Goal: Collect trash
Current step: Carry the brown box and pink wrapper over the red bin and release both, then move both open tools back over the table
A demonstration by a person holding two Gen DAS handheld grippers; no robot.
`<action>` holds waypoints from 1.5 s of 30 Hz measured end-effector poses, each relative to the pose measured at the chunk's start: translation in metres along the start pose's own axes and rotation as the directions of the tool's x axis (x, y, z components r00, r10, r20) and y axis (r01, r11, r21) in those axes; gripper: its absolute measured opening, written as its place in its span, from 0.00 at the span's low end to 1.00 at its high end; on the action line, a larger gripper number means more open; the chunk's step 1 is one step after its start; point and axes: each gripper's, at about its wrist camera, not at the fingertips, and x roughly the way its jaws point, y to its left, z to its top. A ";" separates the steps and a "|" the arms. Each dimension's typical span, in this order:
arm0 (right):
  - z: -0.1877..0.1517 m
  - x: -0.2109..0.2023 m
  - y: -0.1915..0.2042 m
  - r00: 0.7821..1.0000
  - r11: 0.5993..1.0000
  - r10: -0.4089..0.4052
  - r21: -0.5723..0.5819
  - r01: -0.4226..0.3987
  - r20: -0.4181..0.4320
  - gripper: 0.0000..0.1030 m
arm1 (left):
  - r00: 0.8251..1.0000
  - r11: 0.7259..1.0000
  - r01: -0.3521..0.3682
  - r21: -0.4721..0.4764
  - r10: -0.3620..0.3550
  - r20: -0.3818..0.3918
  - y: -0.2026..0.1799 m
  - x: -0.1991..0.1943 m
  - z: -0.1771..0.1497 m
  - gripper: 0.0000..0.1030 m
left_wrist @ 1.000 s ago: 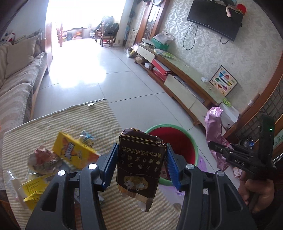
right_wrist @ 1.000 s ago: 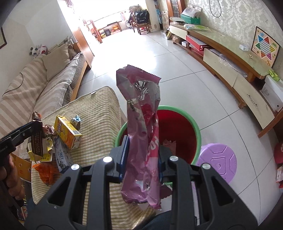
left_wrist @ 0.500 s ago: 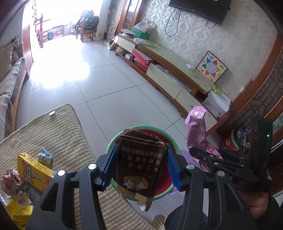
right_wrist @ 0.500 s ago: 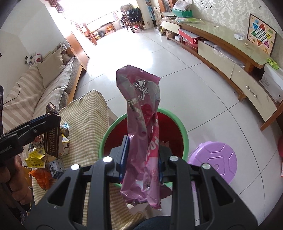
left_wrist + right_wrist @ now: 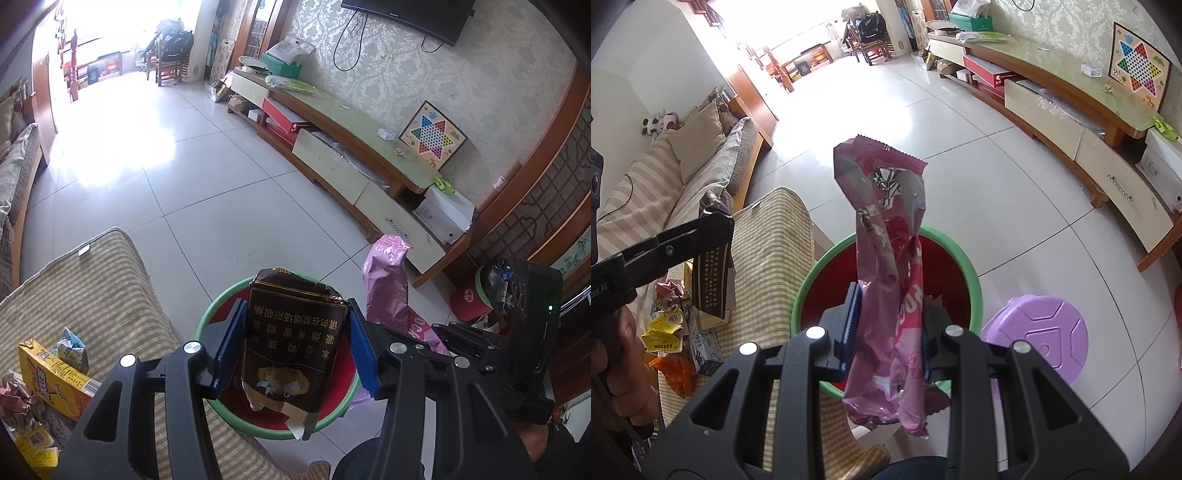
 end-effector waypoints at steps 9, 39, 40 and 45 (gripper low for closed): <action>0.002 0.004 0.012 1.000 1.000 0.001 -0.025 -0.001 -0.003 0.40 | 1.000 1.000 -0.001 -0.006 0.001 0.025 -0.002 -0.007 0.009 0.81; -0.033 -0.024 0.144 0.999 0.973 0.000 -0.233 0.012 0.050 0.95 | 0.960 0.952 -0.220 -0.211 0.249 0.124 0.124 -0.165 -0.096 0.92; -0.036 -0.023 0.155 0.999 0.969 0.008 -0.246 0.004 0.046 0.95 | 0.958 0.947 -0.228 -0.225 0.260 0.124 0.132 -0.173 -0.104 0.92; -0.049 -0.021 0.205 0.999 0.948 0.045 -0.317 -0.033 0.031 0.95 | 0.942 0.916 -0.272 -0.295 0.316 0.112 0.174 -0.211 -0.142 0.92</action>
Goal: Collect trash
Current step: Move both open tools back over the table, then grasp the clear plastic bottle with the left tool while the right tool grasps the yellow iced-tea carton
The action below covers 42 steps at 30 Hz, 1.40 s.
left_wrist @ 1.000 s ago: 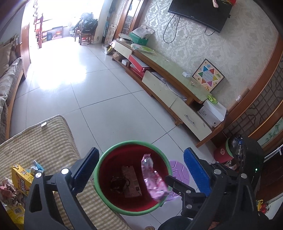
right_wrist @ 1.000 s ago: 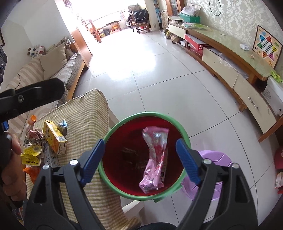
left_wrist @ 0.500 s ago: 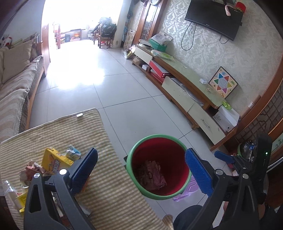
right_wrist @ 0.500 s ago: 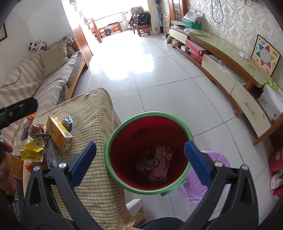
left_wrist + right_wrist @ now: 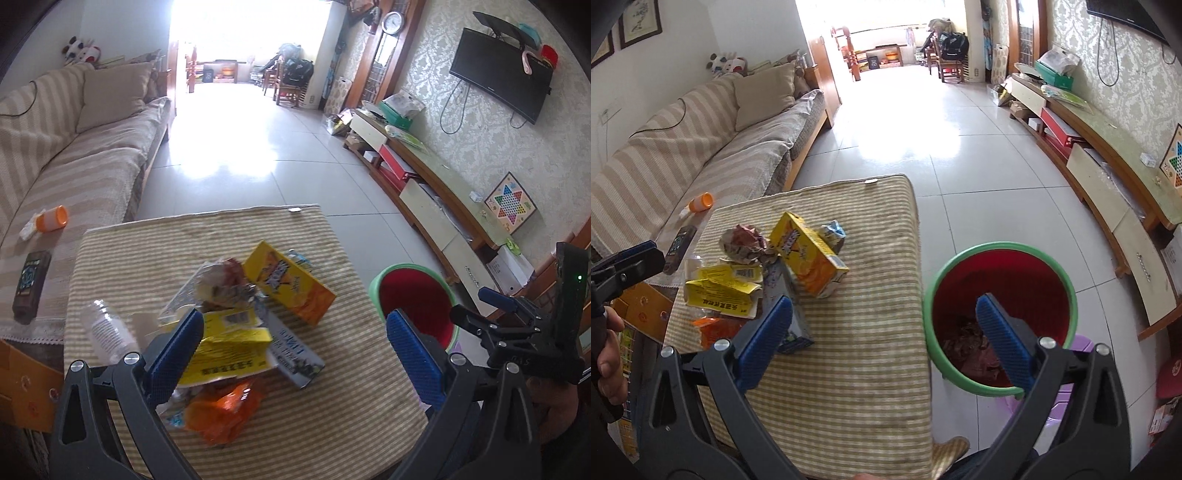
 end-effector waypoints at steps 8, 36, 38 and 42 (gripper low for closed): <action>-0.003 0.012 0.072 0.999 0.995 0.037 -0.087 -0.039 -0.021 0.95 | 0.997 0.991 -0.082 -0.103 0.080 -0.019 0.083 -0.027 -0.037 0.92; 0.015 0.127 0.124 0.992 0.969 -0.062 -0.247 0.032 -0.114 0.95 | 0.988 0.876 -0.138 -0.462 0.093 -0.119 0.212 0.051 -0.054 0.92; 0.016 0.140 0.125 0.988 0.957 -0.084 -0.286 0.043 -0.130 0.95 | 0.987 0.867 -0.144 -0.477 0.093 -0.129 0.218 0.060 -0.053 0.92; 0.018 0.160 0.128 0.982 0.924 -0.147 -0.370 0.094 -0.116 0.95 | 0.985 0.855 -0.152 -0.496 0.089 -0.149 0.226 0.077 -0.050 0.92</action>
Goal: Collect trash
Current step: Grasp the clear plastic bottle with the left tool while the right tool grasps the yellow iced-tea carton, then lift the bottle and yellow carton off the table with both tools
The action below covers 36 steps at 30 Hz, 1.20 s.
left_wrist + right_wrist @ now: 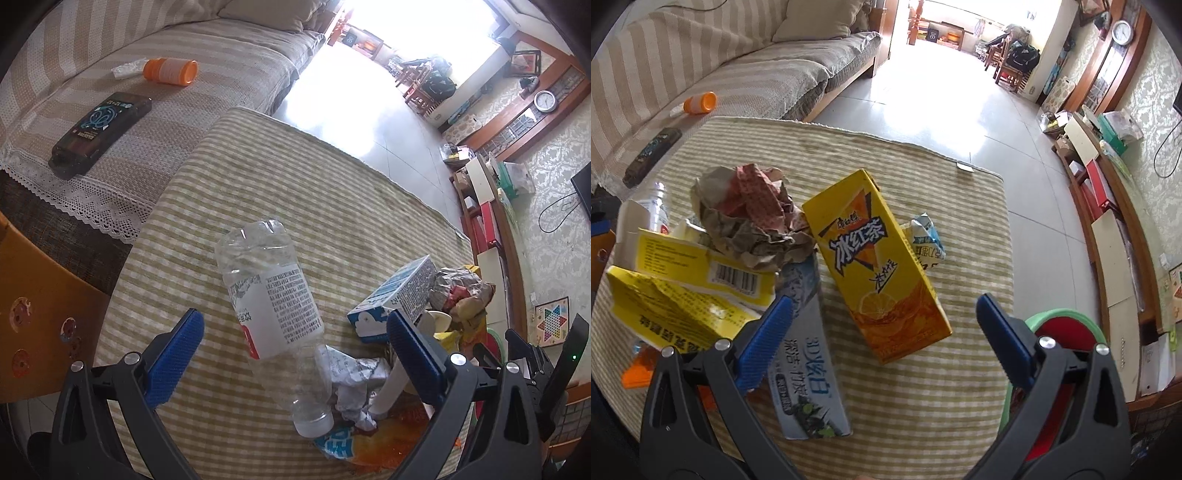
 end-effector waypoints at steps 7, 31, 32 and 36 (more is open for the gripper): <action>0.009 0.027 -0.002 0.999 0.998 -0.013 -0.064 0.011 -0.030 0.84 | 0.999 0.998 -0.012 -0.059 0.009 -0.041 0.008 0.029 0.010 0.92; 0.015 0.030 -0.003 0.999 0.996 0.035 -0.078 -0.035 -0.007 0.73 | 0.996 0.992 -0.019 -0.128 0.008 -0.089 0.018 0.057 0.001 0.55; 0.015 0.032 -0.002 0.999 0.996 0.035 -0.085 -0.036 -0.015 0.71 | 0.996 0.992 -0.019 -0.125 0.008 -0.089 0.018 0.057 0.001 0.55; 0.018 0.039 0.003 0.998 0.993 0.034 -0.109 -0.039 -0.043 0.64 | 0.996 0.993 -0.019 -0.114 0.009 -0.092 0.018 0.057 -0.001 0.55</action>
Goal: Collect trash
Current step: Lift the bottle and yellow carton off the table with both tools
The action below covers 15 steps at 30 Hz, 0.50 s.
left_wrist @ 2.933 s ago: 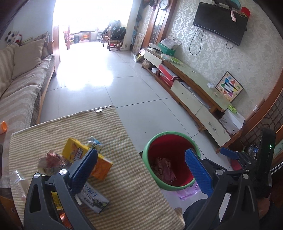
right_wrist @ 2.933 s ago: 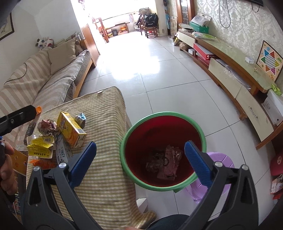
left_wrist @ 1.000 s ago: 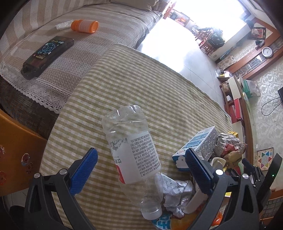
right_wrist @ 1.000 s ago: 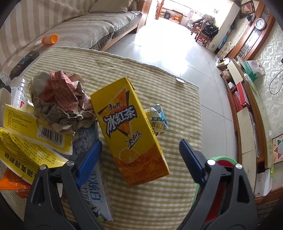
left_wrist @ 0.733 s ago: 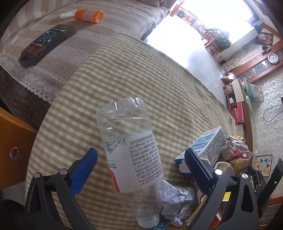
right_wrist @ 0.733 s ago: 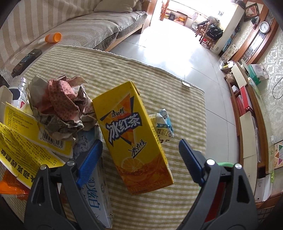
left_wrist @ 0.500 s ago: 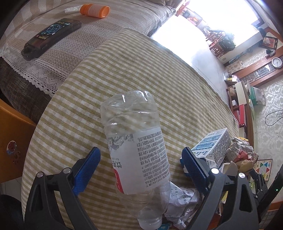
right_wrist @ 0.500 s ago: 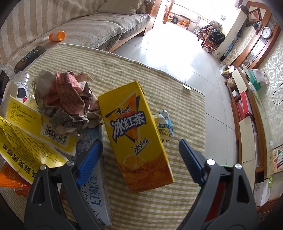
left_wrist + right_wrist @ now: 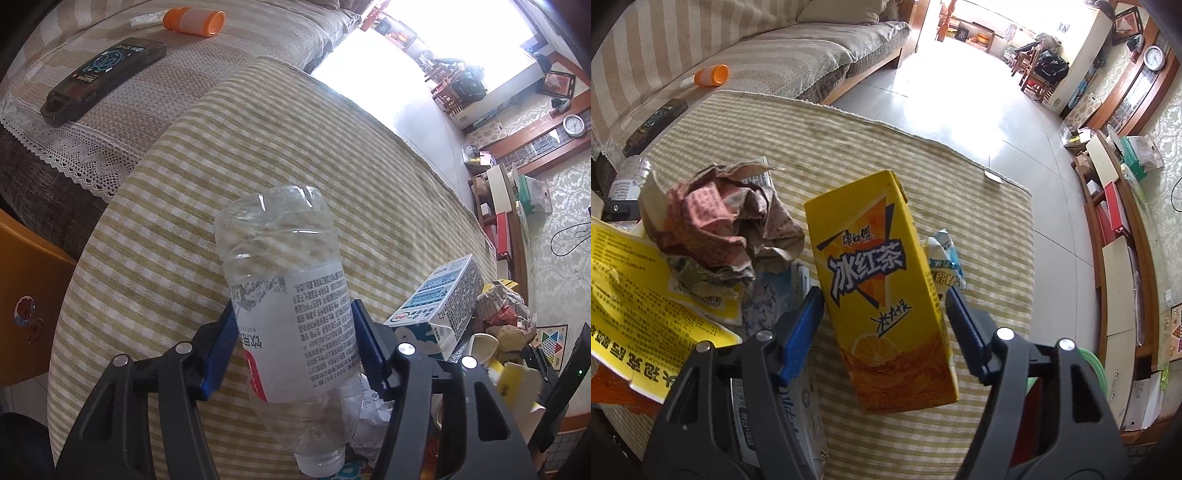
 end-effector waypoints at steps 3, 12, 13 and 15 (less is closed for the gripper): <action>-0.001 0.010 0.006 0.999 0.999 -0.026 -0.043 0.024 -0.043 0.63 | 1.000 1.000 -0.006 0.003 0.006 -0.003 0.000 0.002 -0.001 0.56; -0.009 -0.015 0.002 0.999 0.999 -0.041 -0.003 0.041 0.011 0.61 | 0.999 0.999 -0.014 0.047 0.012 0.033 -0.006 -0.013 -0.003 0.51; -0.009 -0.020 0.001 0.999 0.999 -0.037 0.008 0.036 0.021 0.61 | 0.999 0.998 -0.016 0.056 0.013 0.041 -0.007 -0.017 -0.003 0.51; -0.011 -0.031 -0.001 0.999 0.999 -0.024 0.034 0.023 0.039 0.61 | 0.998 0.998 -0.017 0.066 0.013 0.058 -0.008 -0.025 -0.004 0.51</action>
